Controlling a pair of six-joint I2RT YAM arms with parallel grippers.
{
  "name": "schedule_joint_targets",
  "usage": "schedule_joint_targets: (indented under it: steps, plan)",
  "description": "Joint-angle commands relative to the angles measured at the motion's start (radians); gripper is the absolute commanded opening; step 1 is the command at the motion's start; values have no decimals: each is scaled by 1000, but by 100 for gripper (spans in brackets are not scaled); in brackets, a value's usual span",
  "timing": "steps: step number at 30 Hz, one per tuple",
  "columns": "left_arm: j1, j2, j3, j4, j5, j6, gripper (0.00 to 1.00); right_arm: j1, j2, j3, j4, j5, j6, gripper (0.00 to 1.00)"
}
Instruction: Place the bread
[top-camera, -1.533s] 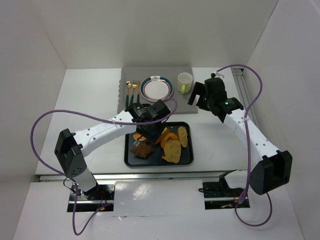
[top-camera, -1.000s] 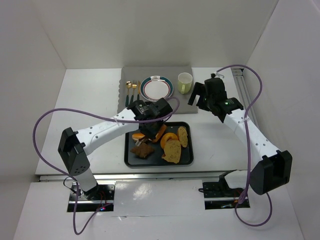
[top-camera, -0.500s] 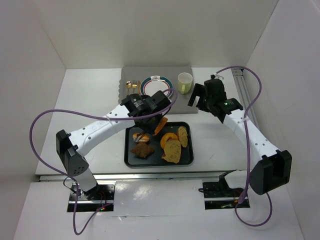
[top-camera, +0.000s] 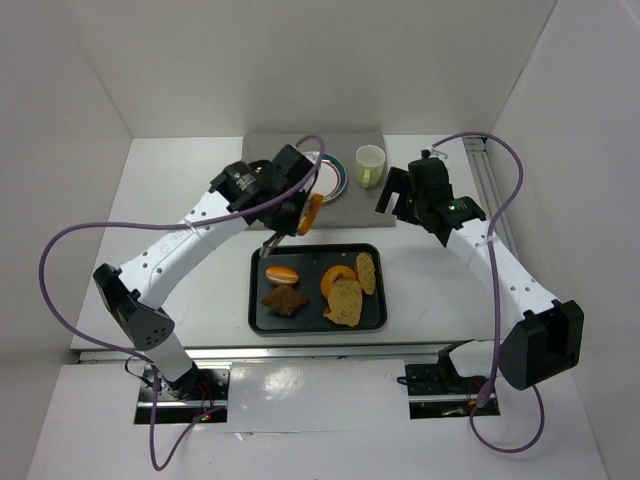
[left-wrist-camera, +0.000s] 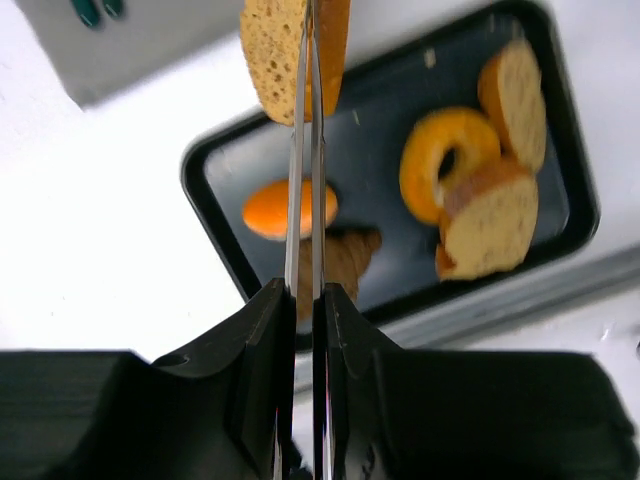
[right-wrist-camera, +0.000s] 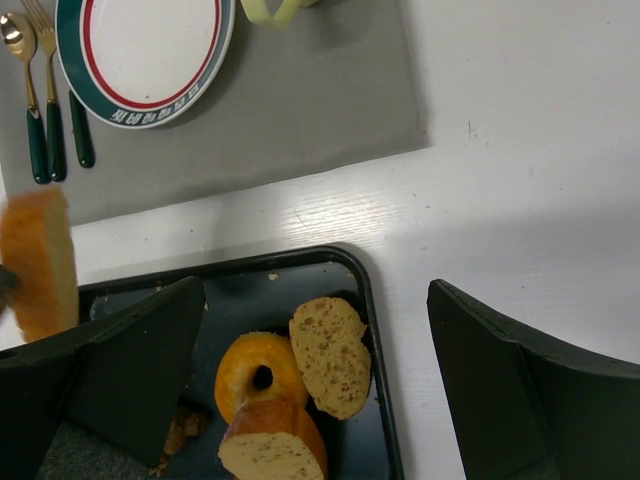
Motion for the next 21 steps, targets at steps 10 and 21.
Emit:
schedule_joint_targets:
  steps: [10, 21]
  plan:
    - [238, 266, 238, 294, -2, 58, 0, -15, -18, 10, 10, 5, 0, 100]
    - [280, 606, 489, 342, 30, 103, 2, -33, 11, 22, -20, 15, -9, 100]
